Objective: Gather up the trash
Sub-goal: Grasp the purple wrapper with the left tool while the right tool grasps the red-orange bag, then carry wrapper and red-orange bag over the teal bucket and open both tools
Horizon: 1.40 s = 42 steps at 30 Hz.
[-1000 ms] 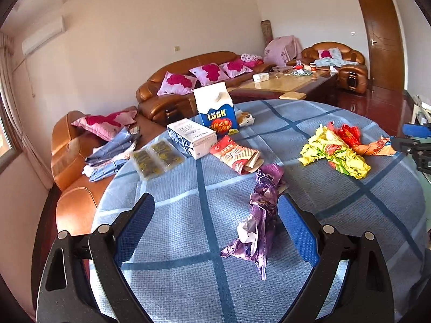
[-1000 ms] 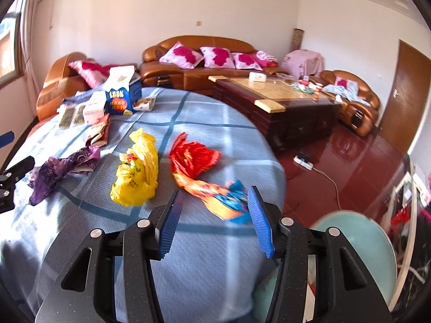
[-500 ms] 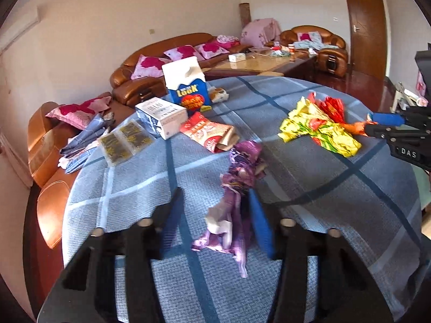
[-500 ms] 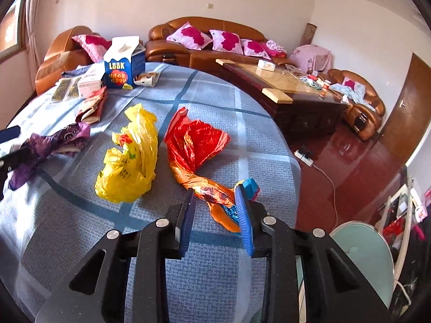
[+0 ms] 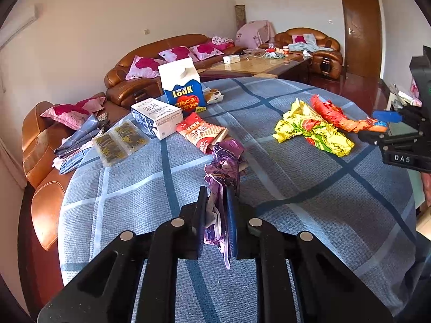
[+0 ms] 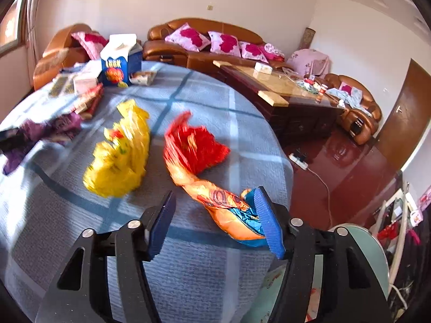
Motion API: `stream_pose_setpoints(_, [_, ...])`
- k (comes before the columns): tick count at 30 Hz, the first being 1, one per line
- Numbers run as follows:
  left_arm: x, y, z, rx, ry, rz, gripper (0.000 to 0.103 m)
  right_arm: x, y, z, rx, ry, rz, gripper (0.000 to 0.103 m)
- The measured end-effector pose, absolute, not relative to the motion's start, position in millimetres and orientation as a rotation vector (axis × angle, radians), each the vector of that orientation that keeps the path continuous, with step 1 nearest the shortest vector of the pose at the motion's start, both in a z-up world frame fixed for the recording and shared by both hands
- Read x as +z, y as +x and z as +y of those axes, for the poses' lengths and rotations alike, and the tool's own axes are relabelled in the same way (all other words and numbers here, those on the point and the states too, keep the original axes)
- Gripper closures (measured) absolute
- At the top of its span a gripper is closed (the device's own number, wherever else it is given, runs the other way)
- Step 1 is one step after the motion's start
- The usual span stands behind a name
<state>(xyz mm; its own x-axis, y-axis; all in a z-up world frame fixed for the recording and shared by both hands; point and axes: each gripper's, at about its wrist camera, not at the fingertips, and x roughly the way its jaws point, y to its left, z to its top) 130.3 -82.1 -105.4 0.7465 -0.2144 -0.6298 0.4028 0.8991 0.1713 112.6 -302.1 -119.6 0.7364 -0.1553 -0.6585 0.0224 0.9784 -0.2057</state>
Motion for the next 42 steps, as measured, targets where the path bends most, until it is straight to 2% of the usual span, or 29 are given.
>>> stream_pose_setpoints(2, [-104.5,129.7,-80.6,-0.337,0.301,0.637,0.089,-120.0,113.0,-304.1,-0.097,-0.193,0.740,0.054])
stream_pose_setpoints(3, [-104.2,129.8,-79.7,-0.336,0.295,0.635,0.089,-120.5,113.8,-303.8,-0.099,-0.202,0.746,0.061])
stream_pose_setpoints(4, [-103.3,129.7,-79.1,-0.335,0.291,0.631,0.090,-120.8,114.8,-303.3,-0.099,-0.212,0.753,0.074])
stream_pose_setpoints(5, [-102.2,129.2,-78.7,-0.336,0.287,0.627,0.090,-120.7,114.8,-303.9,-0.101,-0.213,0.753,0.081])
stream_pose_setpoints(10, [-88.4,121.9,-74.7,-0.336,0.266,0.582,0.093,-116.8,111.4,-308.0,-0.089,-0.175,0.748,0.089])
stream_pose_setpoints(23, [-58.0,109.6,-71.2,-0.308,0.262,0.496,0.095,-95.3,73.4,-306.9,-0.097,-0.114,0.673,0.091])
stream_pose_setpoints(42, [-43.1,78.0,-168.8,-0.490,0.388,0.393,0.095,-82.4,28.4,-341.8,-0.243,-0.111,0.686,0.090])
